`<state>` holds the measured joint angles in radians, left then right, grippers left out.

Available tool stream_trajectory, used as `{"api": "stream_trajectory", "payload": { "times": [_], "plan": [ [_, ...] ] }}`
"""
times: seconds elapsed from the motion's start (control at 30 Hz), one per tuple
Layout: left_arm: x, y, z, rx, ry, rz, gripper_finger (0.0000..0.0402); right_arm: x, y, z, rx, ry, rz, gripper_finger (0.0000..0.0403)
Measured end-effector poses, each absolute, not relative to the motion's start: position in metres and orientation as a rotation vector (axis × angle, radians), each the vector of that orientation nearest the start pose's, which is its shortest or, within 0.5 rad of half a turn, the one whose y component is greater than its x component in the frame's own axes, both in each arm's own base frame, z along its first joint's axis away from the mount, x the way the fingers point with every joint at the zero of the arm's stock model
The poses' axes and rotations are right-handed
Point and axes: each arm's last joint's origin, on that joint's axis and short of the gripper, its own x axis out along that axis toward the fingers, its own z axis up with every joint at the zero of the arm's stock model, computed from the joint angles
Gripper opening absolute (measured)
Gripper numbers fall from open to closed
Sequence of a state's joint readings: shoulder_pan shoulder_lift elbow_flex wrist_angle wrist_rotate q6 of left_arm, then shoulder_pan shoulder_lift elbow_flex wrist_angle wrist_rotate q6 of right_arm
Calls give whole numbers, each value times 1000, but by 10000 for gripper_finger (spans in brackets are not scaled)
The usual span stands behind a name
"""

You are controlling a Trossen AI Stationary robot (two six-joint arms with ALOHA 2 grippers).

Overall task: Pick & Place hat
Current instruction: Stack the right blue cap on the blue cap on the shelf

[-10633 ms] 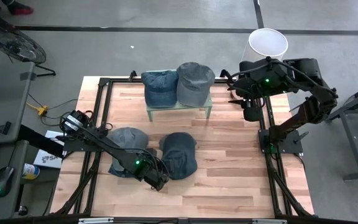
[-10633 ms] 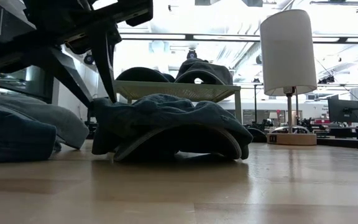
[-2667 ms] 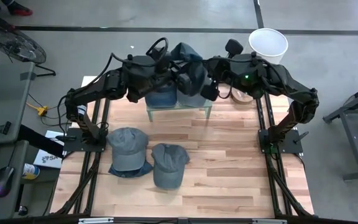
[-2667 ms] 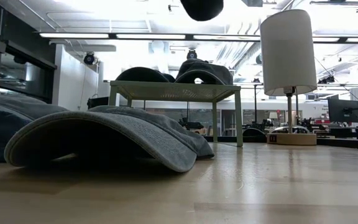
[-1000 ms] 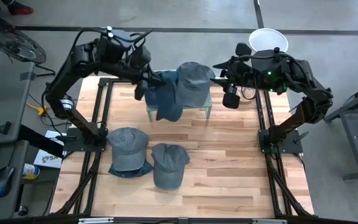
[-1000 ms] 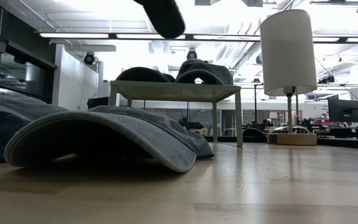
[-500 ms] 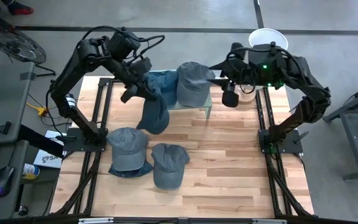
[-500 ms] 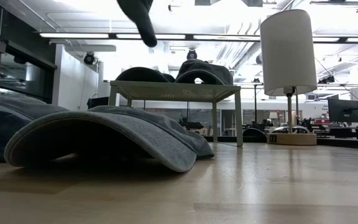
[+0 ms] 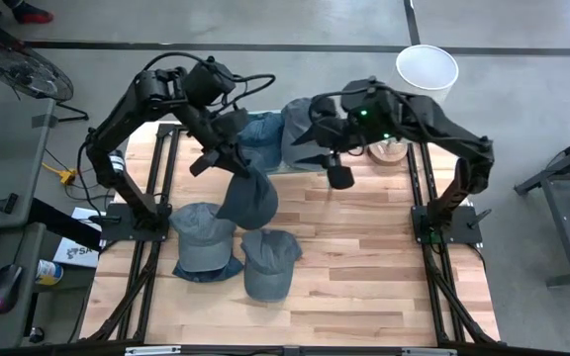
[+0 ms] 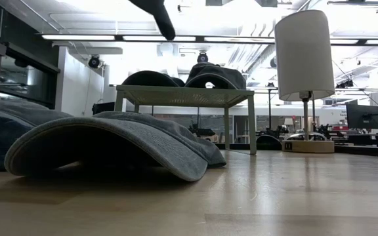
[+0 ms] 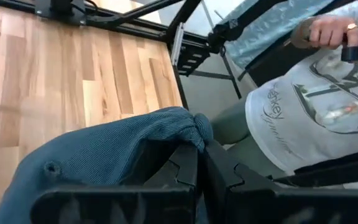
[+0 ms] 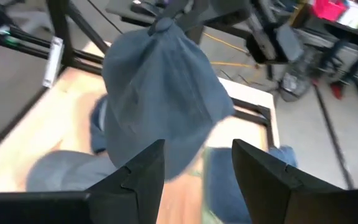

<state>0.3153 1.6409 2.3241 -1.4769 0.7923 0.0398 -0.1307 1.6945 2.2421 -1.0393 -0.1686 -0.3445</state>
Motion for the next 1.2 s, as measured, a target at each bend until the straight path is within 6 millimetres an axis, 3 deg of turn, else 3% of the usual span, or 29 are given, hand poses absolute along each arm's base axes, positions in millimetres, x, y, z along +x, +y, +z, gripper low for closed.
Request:
{"api": "stream_trajectory", "payload": {
  "times": [0.63, 1.2],
  "plan": [
    [254, 27, 502, -345, 751, -460, 0, 371, -36, 467, -293, 413, 338, 202],
    [258, 14, 504, -364, 749, -459, 0, 393, -24, 453, -309, 375, 454, 199]
  ]
}}
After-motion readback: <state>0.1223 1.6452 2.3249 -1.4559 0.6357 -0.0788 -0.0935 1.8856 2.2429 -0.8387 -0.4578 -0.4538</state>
